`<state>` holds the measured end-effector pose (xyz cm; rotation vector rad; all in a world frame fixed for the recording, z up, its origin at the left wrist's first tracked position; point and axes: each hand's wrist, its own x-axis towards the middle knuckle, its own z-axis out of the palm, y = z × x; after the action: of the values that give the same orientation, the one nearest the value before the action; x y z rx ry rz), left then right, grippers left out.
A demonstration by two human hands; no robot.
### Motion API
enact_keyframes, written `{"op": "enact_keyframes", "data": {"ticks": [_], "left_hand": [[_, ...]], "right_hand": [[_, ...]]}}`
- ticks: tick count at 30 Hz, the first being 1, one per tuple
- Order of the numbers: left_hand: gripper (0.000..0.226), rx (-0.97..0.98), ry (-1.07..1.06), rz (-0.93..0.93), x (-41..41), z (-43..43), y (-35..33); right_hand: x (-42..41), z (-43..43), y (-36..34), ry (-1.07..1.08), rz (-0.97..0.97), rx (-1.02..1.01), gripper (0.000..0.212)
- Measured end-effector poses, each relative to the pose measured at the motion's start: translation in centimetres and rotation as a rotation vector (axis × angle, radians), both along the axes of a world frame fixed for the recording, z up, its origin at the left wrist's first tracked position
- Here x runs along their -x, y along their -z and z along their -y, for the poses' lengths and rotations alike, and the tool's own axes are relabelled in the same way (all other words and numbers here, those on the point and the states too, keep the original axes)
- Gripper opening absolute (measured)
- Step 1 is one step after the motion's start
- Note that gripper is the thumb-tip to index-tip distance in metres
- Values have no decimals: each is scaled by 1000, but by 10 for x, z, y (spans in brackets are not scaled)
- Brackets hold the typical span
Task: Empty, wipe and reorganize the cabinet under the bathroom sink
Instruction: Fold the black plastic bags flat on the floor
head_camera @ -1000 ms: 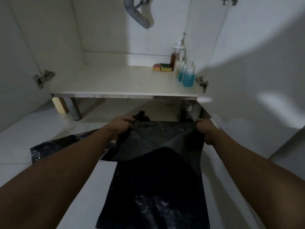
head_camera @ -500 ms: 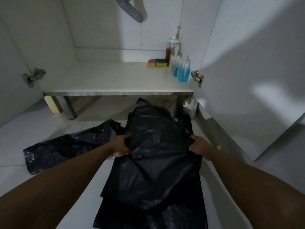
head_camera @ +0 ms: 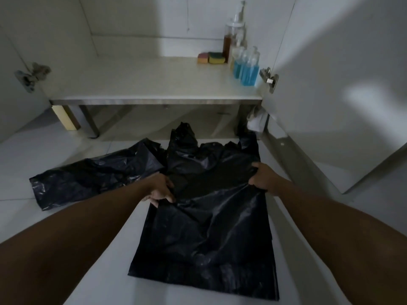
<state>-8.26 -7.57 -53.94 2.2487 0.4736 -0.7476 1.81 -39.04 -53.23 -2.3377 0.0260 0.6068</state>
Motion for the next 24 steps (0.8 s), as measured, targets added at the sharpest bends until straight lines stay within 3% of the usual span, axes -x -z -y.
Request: {"op": "enact_keyframes", "data": {"ticks": [2, 5, 9, 14, 18, 22, 24], "left_hand": [[51, -7, -3, 1, 1, -3, 0], [46, -55, 44, -10, 5, -8, 1], [35, -45, 40, -59, 9, -9, -1], [38, -54, 84, -158, 14, -4, -1], [40, -62, 101, -186, 15, -3, -1], [42, -86, 111, -171, 15, -3, 4], [40, -74, 110, -178, 15, -3, 5]], "right_hand": [[3, 0, -2, 46, -126, 19, 62], [11, -1, -4, -36, -234, 115, 46], [19, 2, -1, -192, -295, 262, 39], [23, 3, 0, -238, -335, 322, 44], [27, 0, -2, -232, -388, 283, 45], [25, 2, -11, -146, -498, 75, 48], [19, 4, -10, -171, -468, 114, 51]]}}
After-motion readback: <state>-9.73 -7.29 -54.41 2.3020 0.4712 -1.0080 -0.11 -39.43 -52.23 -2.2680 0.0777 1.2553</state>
